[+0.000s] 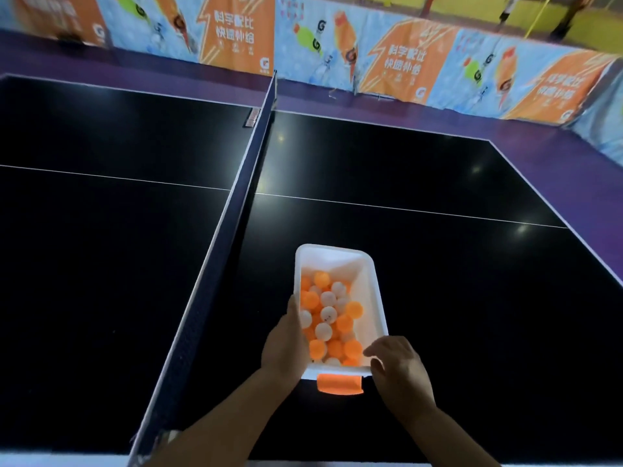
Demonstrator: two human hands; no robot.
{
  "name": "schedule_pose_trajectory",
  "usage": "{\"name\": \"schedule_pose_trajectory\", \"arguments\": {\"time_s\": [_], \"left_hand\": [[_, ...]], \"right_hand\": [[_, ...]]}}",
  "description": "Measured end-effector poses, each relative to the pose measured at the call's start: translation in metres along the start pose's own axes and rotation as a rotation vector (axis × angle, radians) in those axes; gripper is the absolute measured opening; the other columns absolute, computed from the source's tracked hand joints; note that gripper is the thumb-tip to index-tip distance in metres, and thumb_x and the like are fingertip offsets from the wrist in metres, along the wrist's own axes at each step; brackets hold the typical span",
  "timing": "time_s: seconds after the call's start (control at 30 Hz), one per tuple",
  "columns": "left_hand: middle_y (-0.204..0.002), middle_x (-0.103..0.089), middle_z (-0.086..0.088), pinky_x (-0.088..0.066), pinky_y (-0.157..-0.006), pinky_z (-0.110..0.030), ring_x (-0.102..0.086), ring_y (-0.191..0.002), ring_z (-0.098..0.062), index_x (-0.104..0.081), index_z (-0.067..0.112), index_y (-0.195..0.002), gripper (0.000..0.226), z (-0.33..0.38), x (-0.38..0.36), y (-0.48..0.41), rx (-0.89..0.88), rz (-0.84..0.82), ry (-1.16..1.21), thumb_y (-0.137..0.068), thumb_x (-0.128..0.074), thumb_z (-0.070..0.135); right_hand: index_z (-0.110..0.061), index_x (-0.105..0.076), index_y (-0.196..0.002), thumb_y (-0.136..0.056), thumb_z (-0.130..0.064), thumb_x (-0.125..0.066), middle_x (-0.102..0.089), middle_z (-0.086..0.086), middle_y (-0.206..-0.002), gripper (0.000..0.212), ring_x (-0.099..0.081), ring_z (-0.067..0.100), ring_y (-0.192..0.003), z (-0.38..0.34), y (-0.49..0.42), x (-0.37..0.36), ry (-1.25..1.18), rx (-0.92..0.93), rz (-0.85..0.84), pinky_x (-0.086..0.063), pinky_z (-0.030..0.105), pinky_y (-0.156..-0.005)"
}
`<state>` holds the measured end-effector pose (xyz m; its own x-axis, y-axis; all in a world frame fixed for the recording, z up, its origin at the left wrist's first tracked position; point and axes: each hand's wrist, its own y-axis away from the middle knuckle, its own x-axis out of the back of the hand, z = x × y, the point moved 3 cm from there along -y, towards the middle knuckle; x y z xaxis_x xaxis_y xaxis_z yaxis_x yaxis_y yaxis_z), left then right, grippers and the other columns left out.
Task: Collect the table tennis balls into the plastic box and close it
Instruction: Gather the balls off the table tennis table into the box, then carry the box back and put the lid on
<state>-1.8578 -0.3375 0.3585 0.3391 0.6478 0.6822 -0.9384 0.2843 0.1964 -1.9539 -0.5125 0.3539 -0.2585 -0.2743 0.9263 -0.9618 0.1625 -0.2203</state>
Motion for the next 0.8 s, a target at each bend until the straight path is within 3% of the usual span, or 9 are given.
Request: {"name": "schedule_pose_trajectory", "arguments": {"time_s": [0.07,0.1,0.17,0.27,0.4,0.5,0.57,0.7,0.8], "left_hand": [[-0.098,-0.064,0.017,-0.040,-0.056,-0.009,-0.060,-0.074,0.001,-0.044,0.048,-0.119,0.026,0.010,0.001,0.023,-0.012,0.044,-0.036,-0.102,-0.028,0.036],[-0.107,-0.063,0.015,-0.039,-0.059,-0.009,-0.059,-0.077,0.001,-0.041,0.047,-0.123,0.029,0.013,0.000,0.035,0.015,0.033,-0.001,-0.102,-0.028,0.031],[-0.126,-0.057,0.003,-0.045,-0.076,-0.020,-0.059,-0.096,-0.011,-0.029,0.036,-0.140,0.047,0.011,-0.007,0.055,0.075,0.036,0.089,-0.097,-0.035,0.018],[-0.125,-0.057,-0.003,-0.047,-0.084,-0.031,-0.059,-0.104,-0.021,-0.027,0.029,-0.143,0.061,0.009,-0.013,0.084,0.109,0.087,0.139,-0.089,-0.043,0.007],[-0.099,-0.060,0.010,-0.047,-0.067,-0.028,-0.061,-0.090,-0.015,-0.037,0.035,-0.131,0.061,0.014,-0.001,0.131,0.143,0.144,0.301,-0.082,-0.045,0.000],[-0.088,-0.064,0.002,-0.048,-0.057,-0.034,-0.062,-0.071,-0.021,-0.035,0.041,-0.131,0.065,0.004,0.018,0.160,0.211,0.249,0.336,-0.080,-0.046,0.002],[-0.082,-0.064,0.001,-0.043,-0.050,-0.030,-0.061,-0.065,-0.019,-0.035,0.044,-0.129,0.066,-0.002,0.039,0.179,0.207,0.322,0.364,-0.079,-0.046,0.003],[-0.082,-0.064,0.007,-0.047,-0.054,-0.024,-0.062,-0.071,-0.010,-0.038,0.045,-0.123,0.061,-0.007,0.090,0.224,0.143,0.443,0.411,-0.083,-0.044,0.000],[-0.086,-0.062,0.013,-0.044,-0.053,-0.013,-0.062,-0.074,-0.008,-0.036,0.048,-0.119,0.061,-0.022,0.122,0.262,0.118,0.536,0.454,-0.084,-0.044,-0.001]], "right_hand": [[-0.016,-0.071,-0.073,-0.053,0.006,-0.080,-0.067,-0.004,-0.078,0.031,-0.066,0.021,-0.079,0.007,0.014,0.006,-0.014,0.001,-0.001,-0.054,0.029,-0.064],[-0.016,-0.071,-0.074,-0.056,0.004,-0.079,-0.068,-0.003,-0.079,0.028,-0.066,0.021,-0.081,0.010,0.020,0.008,-0.015,0.007,0.003,-0.055,0.029,-0.065],[-0.015,-0.072,-0.075,-0.063,-0.001,-0.073,-0.068,-0.001,-0.083,0.019,-0.064,0.022,-0.084,0.015,0.034,0.015,-0.021,0.029,0.025,-0.056,0.031,-0.068],[-0.016,-0.071,-0.083,-0.068,-0.009,-0.062,-0.065,0.002,-0.094,0.019,-0.057,0.019,-0.093,0.018,0.052,0.025,-0.029,0.011,0.041,-0.056,0.030,-0.073],[-0.012,-0.067,-0.097,-0.073,-0.007,-0.057,-0.058,0.005,-0.108,0.027,-0.060,0.021,-0.096,0.006,0.064,0.035,-0.114,-0.044,0.022,-0.050,0.022,-0.076],[-0.015,-0.062,-0.104,-0.084,-0.006,-0.056,-0.047,-0.003,-0.118,0.023,-0.051,0.005,-0.098,-0.020,0.069,0.048,-0.222,-0.033,-0.010,-0.037,0.004,-0.073],[-0.018,-0.060,-0.103,-0.086,-0.005,-0.056,-0.042,-0.008,-0.119,0.021,-0.046,-0.001,-0.097,-0.045,0.072,0.056,-0.287,0.011,0.001,-0.037,0.003,-0.068],[-0.024,-0.057,-0.093,-0.083,0.000,-0.053,-0.039,-0.013,-0.113,0.027,-0.044,-0.003,-0.098,-0.102,0.078,0.073,-0.412,0.073,0.074,-0.040,0.009,-0.074],[-0.019,-0.061,-0.093,-0.081,0.002,-0.053,-0.041,-0.011,-0.114,0.025,-0.042,-0.015,-0.097,-0.147,0.090,0.079,-0.449,0.129,0.074,-0.035,-0.001,-0.075]]}}
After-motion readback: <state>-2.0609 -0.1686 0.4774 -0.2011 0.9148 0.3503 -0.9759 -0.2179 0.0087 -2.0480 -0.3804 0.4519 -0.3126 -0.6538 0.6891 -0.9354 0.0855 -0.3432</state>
